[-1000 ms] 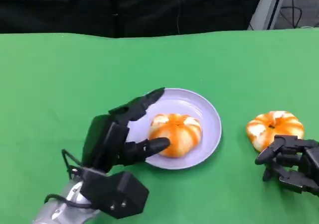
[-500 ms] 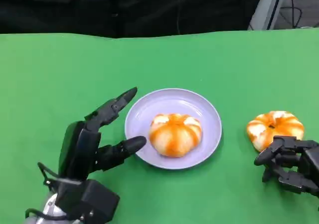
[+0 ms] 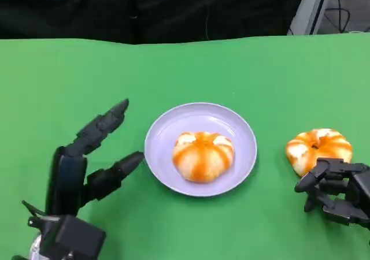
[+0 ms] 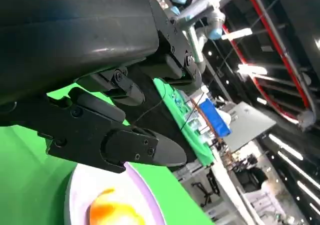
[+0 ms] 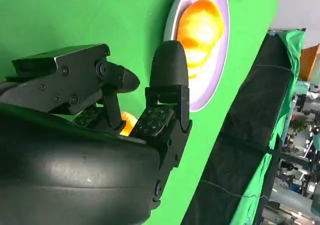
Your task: Grasp the bread from the table and place it into the plate.
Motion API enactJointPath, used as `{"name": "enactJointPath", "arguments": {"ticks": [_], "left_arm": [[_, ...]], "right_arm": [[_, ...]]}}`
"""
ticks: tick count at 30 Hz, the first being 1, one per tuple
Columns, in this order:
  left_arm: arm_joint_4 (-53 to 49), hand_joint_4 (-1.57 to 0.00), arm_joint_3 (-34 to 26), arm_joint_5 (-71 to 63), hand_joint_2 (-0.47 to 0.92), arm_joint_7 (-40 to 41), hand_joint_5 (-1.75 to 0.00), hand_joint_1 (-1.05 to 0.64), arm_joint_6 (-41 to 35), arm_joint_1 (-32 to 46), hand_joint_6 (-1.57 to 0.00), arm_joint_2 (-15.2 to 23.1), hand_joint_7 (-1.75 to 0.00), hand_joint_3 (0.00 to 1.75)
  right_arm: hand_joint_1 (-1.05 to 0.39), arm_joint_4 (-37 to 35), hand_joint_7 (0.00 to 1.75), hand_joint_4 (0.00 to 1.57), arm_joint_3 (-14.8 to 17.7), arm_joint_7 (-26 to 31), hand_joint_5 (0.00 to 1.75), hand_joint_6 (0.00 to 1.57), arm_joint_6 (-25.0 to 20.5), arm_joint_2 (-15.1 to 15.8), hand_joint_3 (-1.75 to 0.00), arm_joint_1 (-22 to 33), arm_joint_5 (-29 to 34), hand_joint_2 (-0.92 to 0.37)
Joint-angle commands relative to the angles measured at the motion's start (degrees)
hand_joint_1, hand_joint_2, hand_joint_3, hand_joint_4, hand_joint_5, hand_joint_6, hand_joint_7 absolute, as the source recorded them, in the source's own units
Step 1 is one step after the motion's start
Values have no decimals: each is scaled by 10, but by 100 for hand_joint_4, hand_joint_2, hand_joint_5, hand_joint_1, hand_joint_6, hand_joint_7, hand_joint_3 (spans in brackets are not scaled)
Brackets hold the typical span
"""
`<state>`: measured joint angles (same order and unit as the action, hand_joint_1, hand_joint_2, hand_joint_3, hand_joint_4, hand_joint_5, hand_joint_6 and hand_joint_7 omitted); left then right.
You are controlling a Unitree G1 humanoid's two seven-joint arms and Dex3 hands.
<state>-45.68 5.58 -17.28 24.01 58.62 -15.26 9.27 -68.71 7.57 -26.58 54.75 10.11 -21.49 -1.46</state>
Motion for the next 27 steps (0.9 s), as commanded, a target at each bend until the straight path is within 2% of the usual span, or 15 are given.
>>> {"name": "enactJointPath", "arguments": {"ticks": [1,23,27], "left_arm": [[-9,-71,-19,24,92,-26,0,-49,25,17,-61,6,-1,23],[-86,-78,-70,127,92,-142,-2,-50,60,15,-64,-27,-1,21],[-108,-78,-84,163,92,-180,-1,-43,64,13,-65,-33,-1,23]], "right_arm": [[13,2,96,89,1,3,138,94,5,14,-67,9,-1,-82],[13,2,98,87,6,-6,140,93,2,11,-66,8,-7,-83],[13,1,98,87,6,-5,140,93,1,11,-65,7,-7,-83]]}}
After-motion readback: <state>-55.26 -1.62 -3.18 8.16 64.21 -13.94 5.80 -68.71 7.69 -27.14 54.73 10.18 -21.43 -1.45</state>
